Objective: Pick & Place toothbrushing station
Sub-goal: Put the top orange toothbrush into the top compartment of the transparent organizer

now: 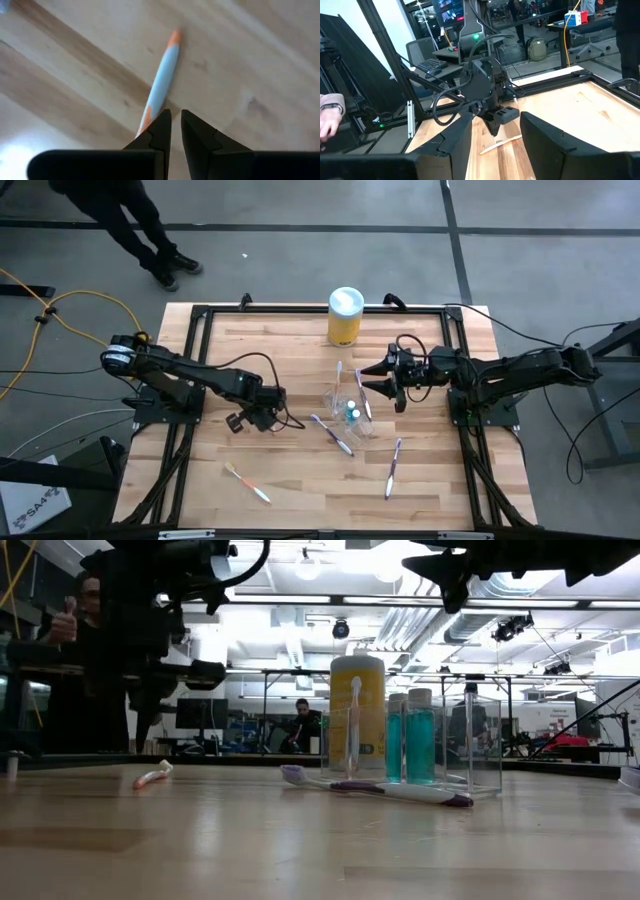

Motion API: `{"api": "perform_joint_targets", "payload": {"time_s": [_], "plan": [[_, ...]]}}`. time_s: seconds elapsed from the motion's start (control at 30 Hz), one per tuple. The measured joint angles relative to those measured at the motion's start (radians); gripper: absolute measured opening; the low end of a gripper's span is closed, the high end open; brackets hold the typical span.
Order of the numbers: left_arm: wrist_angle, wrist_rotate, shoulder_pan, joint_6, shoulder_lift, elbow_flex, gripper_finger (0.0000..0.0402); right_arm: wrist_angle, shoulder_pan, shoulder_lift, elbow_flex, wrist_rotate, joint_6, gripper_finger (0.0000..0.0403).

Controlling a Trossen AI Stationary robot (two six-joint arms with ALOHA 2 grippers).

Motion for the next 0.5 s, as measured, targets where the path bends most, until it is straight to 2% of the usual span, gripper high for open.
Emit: {"api": "perform_joint_targets", "payload": {"time_s": [0.1,0.27,0.5], "plan": [[-0.038,-0.039,0.000,0.035,-0.020,0.000,0.0038,-0.005,0.000,0.000,0.000,0.000,0.000,0.0160],[-0.037,-0.044,0.010,0.041,-0.055,0.000,0.0038,-0.016,0.000,0.000,0.000,0.000,0.000,0.0160],[-0.018,-0.073,0.005,-0.021,-0.063,0.000,0.0038,-0.022,0.000,0.000,0.000,-0.001,0.000,0.0160]]}}
